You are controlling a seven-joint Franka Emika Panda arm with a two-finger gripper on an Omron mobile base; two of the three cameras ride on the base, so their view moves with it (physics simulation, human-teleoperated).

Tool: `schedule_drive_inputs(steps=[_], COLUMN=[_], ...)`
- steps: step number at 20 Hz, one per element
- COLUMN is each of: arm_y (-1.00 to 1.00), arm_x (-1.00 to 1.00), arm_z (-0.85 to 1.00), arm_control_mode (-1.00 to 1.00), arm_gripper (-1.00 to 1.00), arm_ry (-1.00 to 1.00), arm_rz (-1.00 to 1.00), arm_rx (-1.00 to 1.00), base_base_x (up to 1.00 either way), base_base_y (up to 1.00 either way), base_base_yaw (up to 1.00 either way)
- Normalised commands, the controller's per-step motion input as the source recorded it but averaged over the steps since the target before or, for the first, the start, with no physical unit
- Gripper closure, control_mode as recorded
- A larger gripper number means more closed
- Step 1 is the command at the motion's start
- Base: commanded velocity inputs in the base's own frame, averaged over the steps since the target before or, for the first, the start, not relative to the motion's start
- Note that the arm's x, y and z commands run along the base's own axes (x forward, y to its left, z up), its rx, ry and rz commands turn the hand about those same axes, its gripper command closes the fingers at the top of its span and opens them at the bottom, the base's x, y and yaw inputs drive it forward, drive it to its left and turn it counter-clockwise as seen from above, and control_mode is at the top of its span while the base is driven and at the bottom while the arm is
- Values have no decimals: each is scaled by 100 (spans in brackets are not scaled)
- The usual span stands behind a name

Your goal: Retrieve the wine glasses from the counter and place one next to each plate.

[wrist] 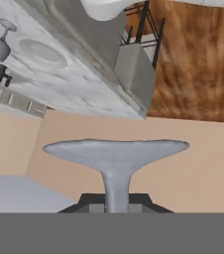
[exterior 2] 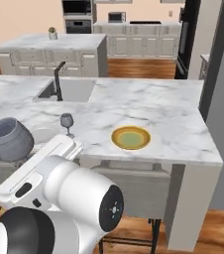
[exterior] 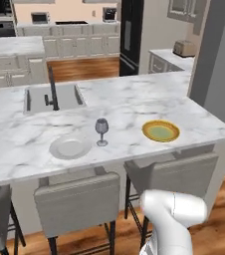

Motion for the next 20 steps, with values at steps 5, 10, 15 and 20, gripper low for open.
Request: schedule_drive_inputs(steps=[5, 10, 15, 20], arm_y=[0, 0, 0, 0], arm_x=[0, 0, 0, 0], arm_z=[0, 0, 0, 0], arm_control_mode=[100, 100, 100, 100], arm_gripper=[100, 100, 100, 100], arm_ry=[0, 0, 0, 0], arm_rz=[0, 0, 0, 0], arm_rx=[0, 0, 0, 0], base_base_x=[63, -20, 87, 35], base_base_y=[-99, -100, 0, 76], base_base_yaw=[8, 29, 5, 7])
